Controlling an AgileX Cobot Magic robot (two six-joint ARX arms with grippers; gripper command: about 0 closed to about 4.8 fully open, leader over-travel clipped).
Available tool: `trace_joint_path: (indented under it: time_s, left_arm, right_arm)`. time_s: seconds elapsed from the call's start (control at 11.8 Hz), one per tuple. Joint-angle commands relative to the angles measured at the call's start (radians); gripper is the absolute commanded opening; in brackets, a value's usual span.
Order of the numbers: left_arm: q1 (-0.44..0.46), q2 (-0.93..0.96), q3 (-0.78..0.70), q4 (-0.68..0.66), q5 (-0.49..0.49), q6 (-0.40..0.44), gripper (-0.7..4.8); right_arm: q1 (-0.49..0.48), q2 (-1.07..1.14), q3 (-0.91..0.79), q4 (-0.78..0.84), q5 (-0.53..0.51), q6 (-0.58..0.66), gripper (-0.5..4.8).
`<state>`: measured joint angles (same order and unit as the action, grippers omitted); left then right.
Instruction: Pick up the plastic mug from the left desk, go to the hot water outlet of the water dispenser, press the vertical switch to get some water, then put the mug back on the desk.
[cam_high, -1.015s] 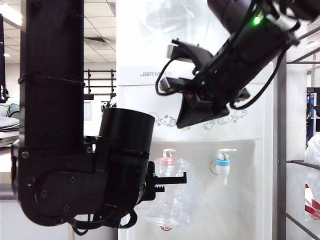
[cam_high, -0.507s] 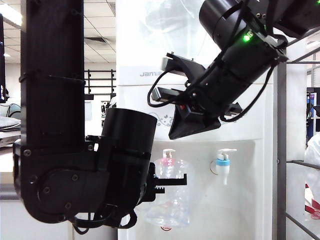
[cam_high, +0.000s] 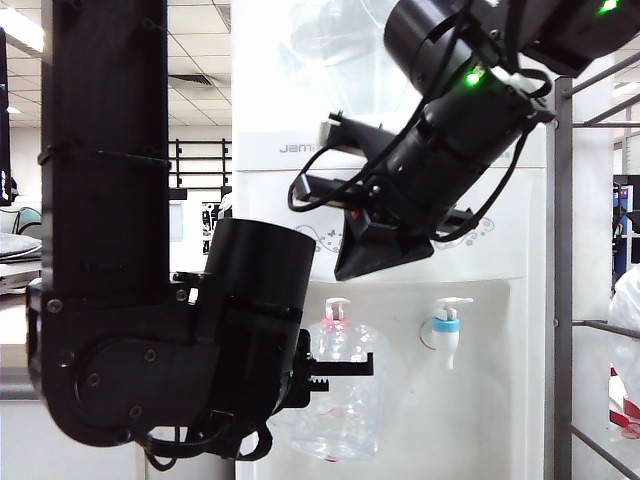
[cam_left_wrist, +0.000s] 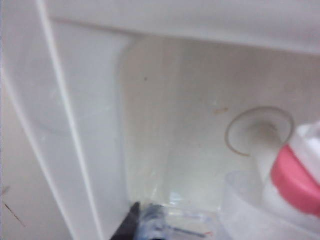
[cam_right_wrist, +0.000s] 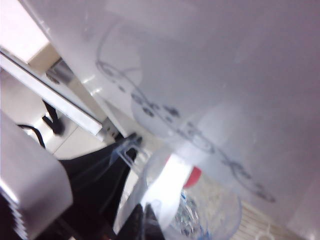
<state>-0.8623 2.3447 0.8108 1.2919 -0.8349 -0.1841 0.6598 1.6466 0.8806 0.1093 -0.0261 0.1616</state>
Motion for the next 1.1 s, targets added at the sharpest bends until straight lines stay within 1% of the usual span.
trace_joint_path:
  time_s: [0.08, 0.34, 0.76, 1.1]
  left_arm:
    - [0.002, -0.008, 0.004, -0.008, -0.014, -0.007, -0.05]
    - [0.002, -0.008, 0.004, -0.012, -0.014, -0.007, -0.05]
    - [0.002, -0.008, 0.004, -0.028, -0.014, -0.007, -0.05]
    - [0.002, -0.008, 0.004, -0.027, -0.014, -0.007, -0.05]
  right_arm:
    - [0.001, 0.009, 0.023, -0.042, -0.003, 0.031, -0.02]
    - [-0.009, 0.014, 0.023, -0.053, -0.006, 0.047, -0.02]
    - [-0.045, 0.051, 0.023, -0.047, -0.105, 0.055, -0.02]
    - [-0.05, 0.059, 0.023, -0.048, -0.107, 0.051, -0.02]
